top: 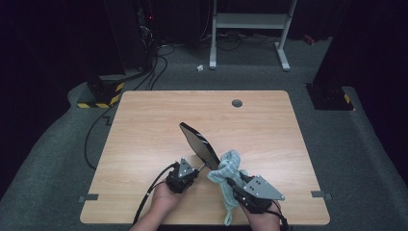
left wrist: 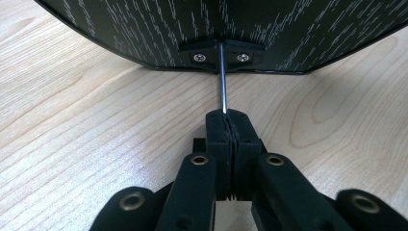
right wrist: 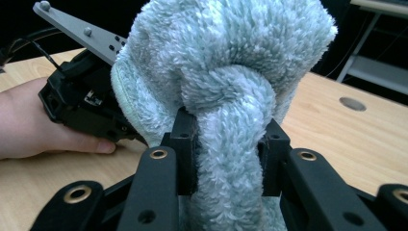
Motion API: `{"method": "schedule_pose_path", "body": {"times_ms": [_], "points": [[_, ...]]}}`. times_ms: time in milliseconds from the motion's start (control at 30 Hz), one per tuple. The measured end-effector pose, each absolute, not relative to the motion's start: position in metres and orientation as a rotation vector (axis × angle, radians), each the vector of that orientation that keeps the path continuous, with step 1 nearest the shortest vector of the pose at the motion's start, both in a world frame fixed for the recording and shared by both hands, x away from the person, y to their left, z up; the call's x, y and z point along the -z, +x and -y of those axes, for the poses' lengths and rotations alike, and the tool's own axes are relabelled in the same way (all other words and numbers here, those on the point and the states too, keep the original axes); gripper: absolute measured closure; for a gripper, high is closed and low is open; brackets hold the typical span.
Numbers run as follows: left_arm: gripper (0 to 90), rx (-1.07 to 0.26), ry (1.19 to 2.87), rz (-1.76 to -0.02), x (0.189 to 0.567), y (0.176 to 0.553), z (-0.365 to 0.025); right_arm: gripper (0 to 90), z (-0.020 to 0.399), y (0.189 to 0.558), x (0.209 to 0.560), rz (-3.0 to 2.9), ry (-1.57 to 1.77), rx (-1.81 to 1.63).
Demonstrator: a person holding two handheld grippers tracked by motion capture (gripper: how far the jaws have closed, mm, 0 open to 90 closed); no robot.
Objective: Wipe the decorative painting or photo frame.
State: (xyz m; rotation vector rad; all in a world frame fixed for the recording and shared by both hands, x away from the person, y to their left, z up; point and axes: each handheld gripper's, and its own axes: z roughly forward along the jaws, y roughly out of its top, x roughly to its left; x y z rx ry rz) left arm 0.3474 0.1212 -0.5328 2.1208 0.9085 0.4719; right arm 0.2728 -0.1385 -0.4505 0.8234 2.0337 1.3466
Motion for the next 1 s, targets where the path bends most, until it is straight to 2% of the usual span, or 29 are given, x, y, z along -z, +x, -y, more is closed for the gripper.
{"method": "schedule_pose_path", "body": {"times_ms": [300, 633, 800, 1000], "points": [[88.4, -0.473, 2.125, -0.911, 0.532, 0.348, -0.122, 66.9, 0.14, 0.285, 0.486, -2.14, 0.913, -1.236], [87.7, -0.48, 2.127, -0.911, 0.532, 0.348, -0.122, 66.9, 0.129, 0.32, 0.52, -2.273, 1.018, -1.093], [87.7, -0.483, 2.126, -0.912, 0.532, 0.348, -0.122, 67.0, 0.131, 0.32, 0.52, -2.275, 1.028, -1.104], [88.2, -0.478, 2.126, -0.909, 0.533, 0.348, -0.121, 67.1, 0.139, 0.3, 0.5, -2.215, 0.973, -1.175]]}}
